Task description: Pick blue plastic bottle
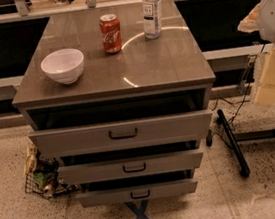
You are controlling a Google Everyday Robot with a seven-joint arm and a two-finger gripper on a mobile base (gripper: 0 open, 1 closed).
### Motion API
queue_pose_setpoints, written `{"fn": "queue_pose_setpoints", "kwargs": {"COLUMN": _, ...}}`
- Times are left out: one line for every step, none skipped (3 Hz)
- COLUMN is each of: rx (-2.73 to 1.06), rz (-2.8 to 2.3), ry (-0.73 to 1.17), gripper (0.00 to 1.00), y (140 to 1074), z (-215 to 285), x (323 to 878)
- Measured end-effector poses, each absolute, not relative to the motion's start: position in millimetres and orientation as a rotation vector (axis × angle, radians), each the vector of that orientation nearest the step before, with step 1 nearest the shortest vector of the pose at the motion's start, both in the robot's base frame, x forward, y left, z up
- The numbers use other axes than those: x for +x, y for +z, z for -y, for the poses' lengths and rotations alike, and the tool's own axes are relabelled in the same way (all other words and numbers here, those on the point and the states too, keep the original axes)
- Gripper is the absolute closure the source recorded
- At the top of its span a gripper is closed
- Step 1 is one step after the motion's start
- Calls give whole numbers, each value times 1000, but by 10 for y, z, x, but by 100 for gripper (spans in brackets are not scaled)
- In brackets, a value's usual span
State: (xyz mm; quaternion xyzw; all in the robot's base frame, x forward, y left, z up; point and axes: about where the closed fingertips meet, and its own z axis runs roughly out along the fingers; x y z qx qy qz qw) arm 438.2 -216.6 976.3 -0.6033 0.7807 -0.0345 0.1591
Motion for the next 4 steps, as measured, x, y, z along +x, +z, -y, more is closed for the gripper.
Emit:
{"fn": "queue_pose_setpoints", "kwargs": {"rx": -1724, "rz": -2231, "ry": -99, "gripper": 0, "y": 9763, "z": 2166, "x": 4382}}
{"fn": "queue_pose_setpoints", "kwargs": {"rx": -1701, "rz": -2247, "ry": -68, "gripper": 0, "y": 9816, "z": 2107, "x": 4546}}
{"fn": "queue_pose_setpoints", "kwargs": {"rx": -1398, "rz": -2301, "ry": -66, "gripper": 0, "y": 9874, "z": 2268, "x": 5066}}
{"fn": "queue_pose_setpoints", "kwargs": {"rx": -1039, "rz": -2331, "ry": 20, "gripper": 0, "y": 9725, "z": 2462, "x": 5608}}
